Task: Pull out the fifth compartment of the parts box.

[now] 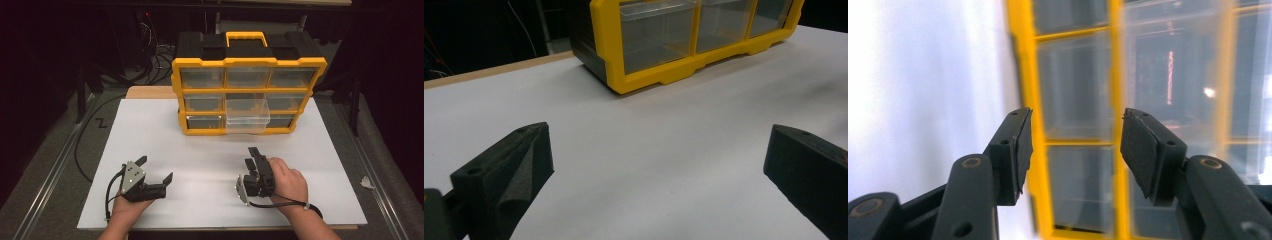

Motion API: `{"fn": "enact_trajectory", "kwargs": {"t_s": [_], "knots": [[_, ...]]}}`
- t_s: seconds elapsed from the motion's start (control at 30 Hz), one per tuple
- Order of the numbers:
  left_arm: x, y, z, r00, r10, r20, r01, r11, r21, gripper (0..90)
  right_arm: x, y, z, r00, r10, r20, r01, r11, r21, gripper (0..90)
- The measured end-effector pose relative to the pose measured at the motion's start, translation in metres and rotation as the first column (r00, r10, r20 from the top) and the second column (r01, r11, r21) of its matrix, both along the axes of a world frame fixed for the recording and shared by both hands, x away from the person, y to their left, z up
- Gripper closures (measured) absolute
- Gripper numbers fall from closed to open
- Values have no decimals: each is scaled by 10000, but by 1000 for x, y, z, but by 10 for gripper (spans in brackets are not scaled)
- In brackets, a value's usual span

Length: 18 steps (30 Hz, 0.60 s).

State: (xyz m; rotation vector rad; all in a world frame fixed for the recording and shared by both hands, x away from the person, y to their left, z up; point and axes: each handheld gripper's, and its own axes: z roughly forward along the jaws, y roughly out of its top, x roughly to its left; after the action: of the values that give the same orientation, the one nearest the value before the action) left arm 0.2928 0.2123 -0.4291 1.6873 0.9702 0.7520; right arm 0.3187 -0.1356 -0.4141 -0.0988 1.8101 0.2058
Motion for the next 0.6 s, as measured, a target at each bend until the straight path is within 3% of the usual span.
{"fn": "enact_trajectory", "kwargs": {"t_s": [0.23, 0.6], "knots": [[0, 1, 0, 10000, -26, 20, 26, 10000, -36, 1, -7, -10, -18, 9986, -186, -486, 181, 9998, -90, 464], [0, 2, 0, 10000, 16, 15, -16, 10000, -74, 1, -13, -51, -18, 9965, -772, -306, 775, 9969, 95, 443]]}}
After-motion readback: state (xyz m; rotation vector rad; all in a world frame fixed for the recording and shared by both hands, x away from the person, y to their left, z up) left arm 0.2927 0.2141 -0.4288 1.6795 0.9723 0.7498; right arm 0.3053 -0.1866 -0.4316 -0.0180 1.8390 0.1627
